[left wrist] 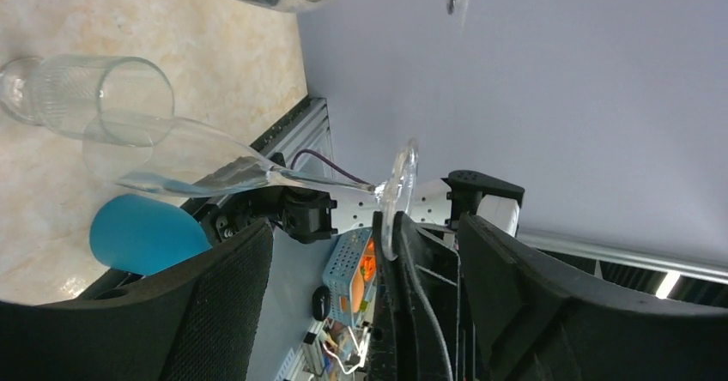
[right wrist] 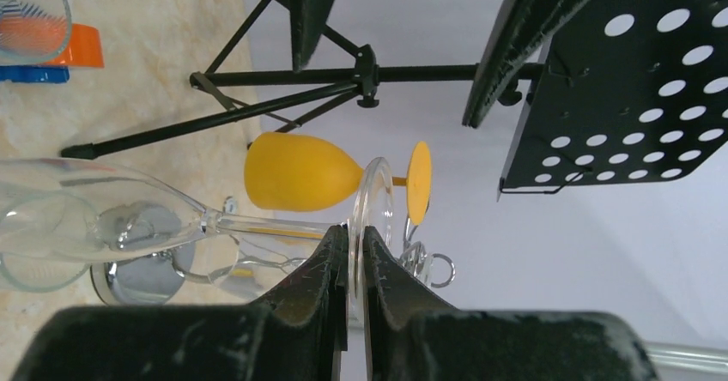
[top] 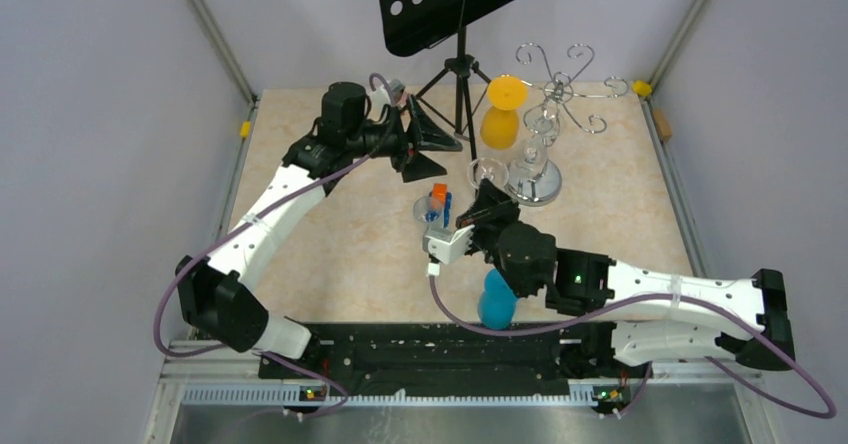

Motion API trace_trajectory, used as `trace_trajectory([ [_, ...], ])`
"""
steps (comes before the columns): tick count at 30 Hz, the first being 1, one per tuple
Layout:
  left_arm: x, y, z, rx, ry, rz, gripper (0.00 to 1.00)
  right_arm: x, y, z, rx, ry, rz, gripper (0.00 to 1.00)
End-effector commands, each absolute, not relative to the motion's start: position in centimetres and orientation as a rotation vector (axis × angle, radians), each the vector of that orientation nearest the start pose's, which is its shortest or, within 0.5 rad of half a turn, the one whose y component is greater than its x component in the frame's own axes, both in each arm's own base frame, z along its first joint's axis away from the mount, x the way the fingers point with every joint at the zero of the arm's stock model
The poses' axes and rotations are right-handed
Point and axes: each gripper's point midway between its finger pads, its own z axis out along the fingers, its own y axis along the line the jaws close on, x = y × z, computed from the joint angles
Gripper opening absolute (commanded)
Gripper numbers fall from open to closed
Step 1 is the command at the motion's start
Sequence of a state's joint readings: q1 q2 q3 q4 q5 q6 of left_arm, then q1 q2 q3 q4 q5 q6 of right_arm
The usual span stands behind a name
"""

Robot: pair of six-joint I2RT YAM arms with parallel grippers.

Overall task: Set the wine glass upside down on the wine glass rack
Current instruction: Turn the wine glass upside down at the wine rack.

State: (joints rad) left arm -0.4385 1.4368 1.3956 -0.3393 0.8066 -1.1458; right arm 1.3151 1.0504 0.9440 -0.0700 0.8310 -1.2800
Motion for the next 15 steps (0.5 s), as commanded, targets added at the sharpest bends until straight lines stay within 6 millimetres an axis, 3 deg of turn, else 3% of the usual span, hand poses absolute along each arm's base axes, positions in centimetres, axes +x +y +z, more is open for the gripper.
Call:
trace_trajectory([
  [1, 27.2, -31.4, 38.1, 0.015, 2.176, -1.815, 0.82, 21.6, 24.3, 36.5, -1.330, 0.935, -0.721, 0.00],
  [9, 25.4, -33.4, 38.5, 0.147, 2.182, -1.844, 0.76, 20.6, 25.0, 36.5, -1.349, 0.894, -0.727, 0.00],
  [15, 24.5, -34.2, 37.9, 0.169, 2.206, -1.849, 0.66, 20.6, 25.3, 36.4, -1.359, 0.894, -0.724, 0.00],
])
